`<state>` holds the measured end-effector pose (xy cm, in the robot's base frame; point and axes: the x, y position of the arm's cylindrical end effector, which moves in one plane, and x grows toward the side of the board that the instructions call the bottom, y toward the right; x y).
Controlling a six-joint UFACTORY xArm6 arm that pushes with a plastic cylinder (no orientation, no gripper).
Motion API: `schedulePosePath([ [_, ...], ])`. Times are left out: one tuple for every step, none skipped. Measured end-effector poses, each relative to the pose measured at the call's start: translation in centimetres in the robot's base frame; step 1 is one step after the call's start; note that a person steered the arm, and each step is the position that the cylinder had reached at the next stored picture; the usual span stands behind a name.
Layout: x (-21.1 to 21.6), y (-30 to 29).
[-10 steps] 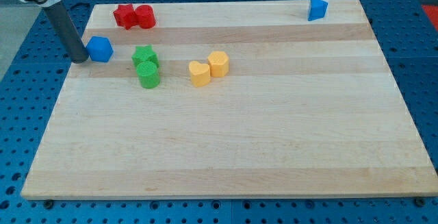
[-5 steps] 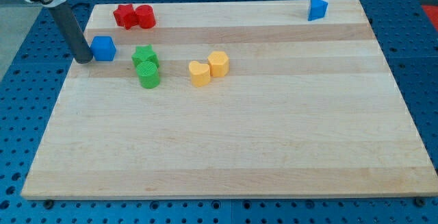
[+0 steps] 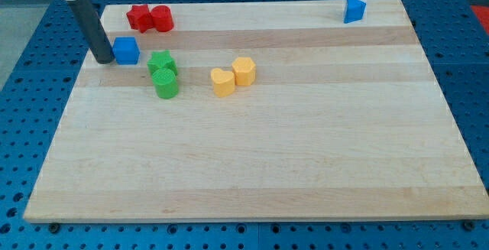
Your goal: Move the blue cube towards right
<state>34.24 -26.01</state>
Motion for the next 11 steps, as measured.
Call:
schedulePosePath([
  [0.0,1.0],
  [0.0,1.1],
  [-0.2,1.1],
  [-0.6,1.1],
  [-0.7,1.1],
  [-0.8,1.1],
  [-0.9,1.3],
  [-1.0,1.7],
  [-1.2,1.9],
  [-1.5,2.2],
  [-1.9,2.8],
])
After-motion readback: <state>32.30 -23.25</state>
